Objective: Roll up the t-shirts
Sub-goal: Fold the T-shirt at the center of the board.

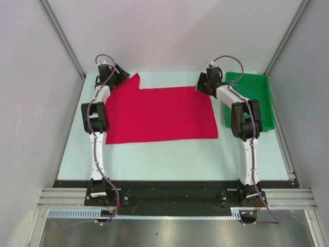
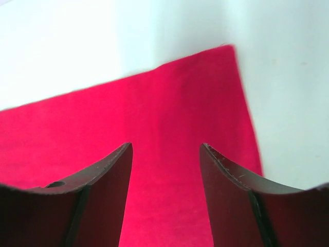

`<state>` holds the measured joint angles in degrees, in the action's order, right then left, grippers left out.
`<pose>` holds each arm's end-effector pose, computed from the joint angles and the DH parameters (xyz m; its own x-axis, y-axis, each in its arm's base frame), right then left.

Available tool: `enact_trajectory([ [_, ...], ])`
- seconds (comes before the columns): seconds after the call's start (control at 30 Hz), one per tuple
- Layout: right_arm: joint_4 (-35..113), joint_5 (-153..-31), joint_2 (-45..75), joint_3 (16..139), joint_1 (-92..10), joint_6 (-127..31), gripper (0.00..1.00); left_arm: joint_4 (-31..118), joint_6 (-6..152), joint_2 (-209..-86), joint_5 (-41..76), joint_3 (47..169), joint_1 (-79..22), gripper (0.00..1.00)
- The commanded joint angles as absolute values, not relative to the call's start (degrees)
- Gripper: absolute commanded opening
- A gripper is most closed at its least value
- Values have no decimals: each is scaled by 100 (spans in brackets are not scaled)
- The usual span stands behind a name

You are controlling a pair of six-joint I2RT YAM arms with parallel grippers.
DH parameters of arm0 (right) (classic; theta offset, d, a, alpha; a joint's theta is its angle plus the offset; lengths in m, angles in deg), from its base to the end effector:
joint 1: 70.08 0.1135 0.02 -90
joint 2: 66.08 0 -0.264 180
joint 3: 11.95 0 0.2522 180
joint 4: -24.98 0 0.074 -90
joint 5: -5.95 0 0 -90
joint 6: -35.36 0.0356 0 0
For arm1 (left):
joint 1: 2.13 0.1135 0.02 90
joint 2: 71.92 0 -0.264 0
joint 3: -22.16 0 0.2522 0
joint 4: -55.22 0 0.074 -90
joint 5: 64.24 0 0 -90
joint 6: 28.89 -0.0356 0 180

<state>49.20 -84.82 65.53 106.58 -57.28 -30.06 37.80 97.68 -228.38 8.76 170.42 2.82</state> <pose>0.5149 0.1175 0.1874 -0.6339 0.2825 -0.7200 0.0349 0.9404 0.3383 0.6077 0.0422 0.1362 -0.4533 -0.6112 -0.6488 -0.1120 0.7612 -0.6388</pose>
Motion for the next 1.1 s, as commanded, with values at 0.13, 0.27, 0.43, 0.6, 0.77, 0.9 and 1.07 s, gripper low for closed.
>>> enact_trajectory([
  [0.13,5377,-7842,7033,11448,-5821,-3310,63,3812,10364,-23038,748,17373,209,71],
  [0.27,5596,-7877,7270,11869,-5935,-3398,64,3917,10496,-23091,669,17365,183,59],
  [0.43,5711,-8009,7481,12125,-6093,-3381,64,4057,10575,-23082,590,17234,165,31],
  [0.6,5676,-8245,7657,12528,-6278,-3416,66,4398,10496,-22828,599,16943,165,18],
  [0.77,5992,-8650,8280,13495,-6331,-3249,58,4646,10575,-22722,519,16776,174,6],
  [0.9,5931,-8923,8571,13839,-6322,-2951,55,4813,10751,-22731,449,16741,174,0],
  [1.07,5869,-9046,8711,13751,-6217,-2757,54,4937,10848,-22695,396,16697,183,0],
])
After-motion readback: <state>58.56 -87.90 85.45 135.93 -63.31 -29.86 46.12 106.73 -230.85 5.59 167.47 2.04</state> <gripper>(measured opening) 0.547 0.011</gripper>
